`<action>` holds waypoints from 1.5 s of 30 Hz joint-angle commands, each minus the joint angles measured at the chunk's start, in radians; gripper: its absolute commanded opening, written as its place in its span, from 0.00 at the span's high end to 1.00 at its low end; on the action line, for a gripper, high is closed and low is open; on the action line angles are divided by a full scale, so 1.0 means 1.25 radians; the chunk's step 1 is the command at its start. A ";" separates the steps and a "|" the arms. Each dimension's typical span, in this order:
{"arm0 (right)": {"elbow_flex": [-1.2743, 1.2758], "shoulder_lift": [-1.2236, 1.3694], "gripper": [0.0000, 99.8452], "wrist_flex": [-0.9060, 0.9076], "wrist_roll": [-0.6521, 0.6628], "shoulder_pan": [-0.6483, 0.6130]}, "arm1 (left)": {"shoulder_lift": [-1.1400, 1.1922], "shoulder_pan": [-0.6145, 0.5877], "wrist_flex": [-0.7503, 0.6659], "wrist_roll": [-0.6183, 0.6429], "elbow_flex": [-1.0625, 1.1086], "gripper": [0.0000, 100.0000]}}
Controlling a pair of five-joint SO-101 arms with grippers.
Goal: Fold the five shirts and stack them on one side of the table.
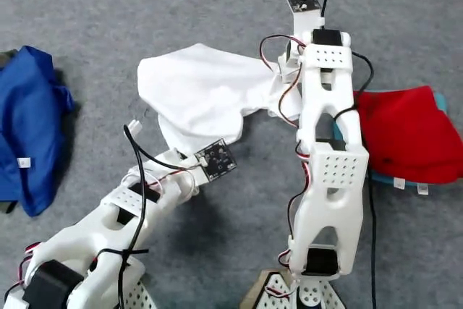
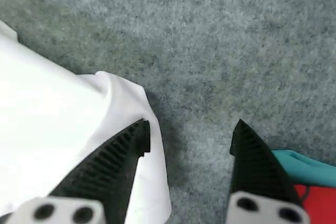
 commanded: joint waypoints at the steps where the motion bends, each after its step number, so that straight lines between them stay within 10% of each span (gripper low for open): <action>1: -0.041 -0.004 0.74 -0.009 -0.007 0.008 | -0.013 0.002 -0.010 0.009 -0.031 0.98; 15: -0.041 -0.080 0.74 0.112 0.050 -0.012 | -0.276 -0.065 0.097 0.081 -0.043 0.98; 28: -0.041 -0.306 0.74 0.297 0.150 -0.017 | -0.937 -0.369 0.412 0.296 -0.117 0.98; 38: 0.036 -0.408 0.74 0.395 0.204 -0.050 | -1.091 -0.582 0.566 0.341 -0.063 0.98; 45: 0.387 -0.605 0.74 0.379 0.446 -0.192 | -1.089 -0.590 0.409 0.340 0.119 0.98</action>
